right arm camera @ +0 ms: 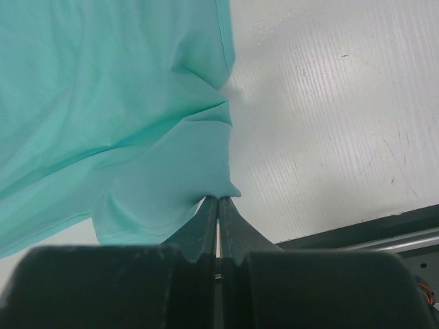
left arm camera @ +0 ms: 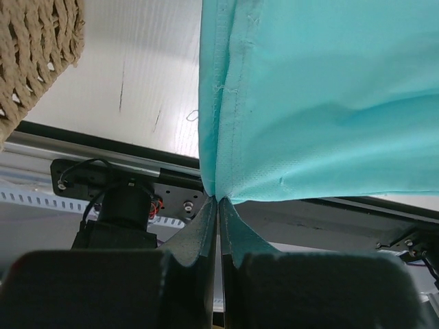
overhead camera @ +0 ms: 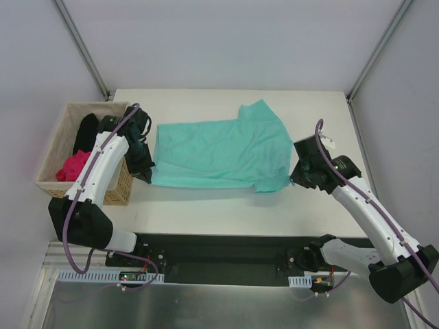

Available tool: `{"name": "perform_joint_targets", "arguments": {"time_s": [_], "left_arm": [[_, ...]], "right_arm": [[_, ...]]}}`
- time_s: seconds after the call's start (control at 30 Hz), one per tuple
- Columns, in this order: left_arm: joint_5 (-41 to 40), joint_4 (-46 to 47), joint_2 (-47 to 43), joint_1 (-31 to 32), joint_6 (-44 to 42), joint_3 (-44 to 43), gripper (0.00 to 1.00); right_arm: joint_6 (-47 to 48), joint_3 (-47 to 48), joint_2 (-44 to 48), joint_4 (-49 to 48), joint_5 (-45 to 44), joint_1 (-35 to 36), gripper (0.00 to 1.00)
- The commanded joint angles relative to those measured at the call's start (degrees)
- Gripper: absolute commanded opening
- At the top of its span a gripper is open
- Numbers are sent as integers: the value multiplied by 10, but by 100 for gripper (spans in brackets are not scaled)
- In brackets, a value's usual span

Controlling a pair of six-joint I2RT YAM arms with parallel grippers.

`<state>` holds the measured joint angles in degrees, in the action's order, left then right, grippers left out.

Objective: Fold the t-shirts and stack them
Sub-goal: Fold the flattened tshirt in 1/3 of the way

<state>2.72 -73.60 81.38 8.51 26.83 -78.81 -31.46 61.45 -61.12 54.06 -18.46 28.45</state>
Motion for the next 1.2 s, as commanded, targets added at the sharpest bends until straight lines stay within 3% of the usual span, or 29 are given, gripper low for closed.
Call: {"name": "perform_joint_targets", "arguments": {"time_s": [0.0,0.73,1.17], "left_arm": [[-22,-44,-33,-3,8,15,0],[-25,-44,-9,-3,12,-39,0],[-42,-44,7,-3,9,-55,0]], "right_arm": [[1,28,20,27,-19,3,1],[40,68,36,75,-98,4,1],[85,105,29,44,-134,5,1]]}}
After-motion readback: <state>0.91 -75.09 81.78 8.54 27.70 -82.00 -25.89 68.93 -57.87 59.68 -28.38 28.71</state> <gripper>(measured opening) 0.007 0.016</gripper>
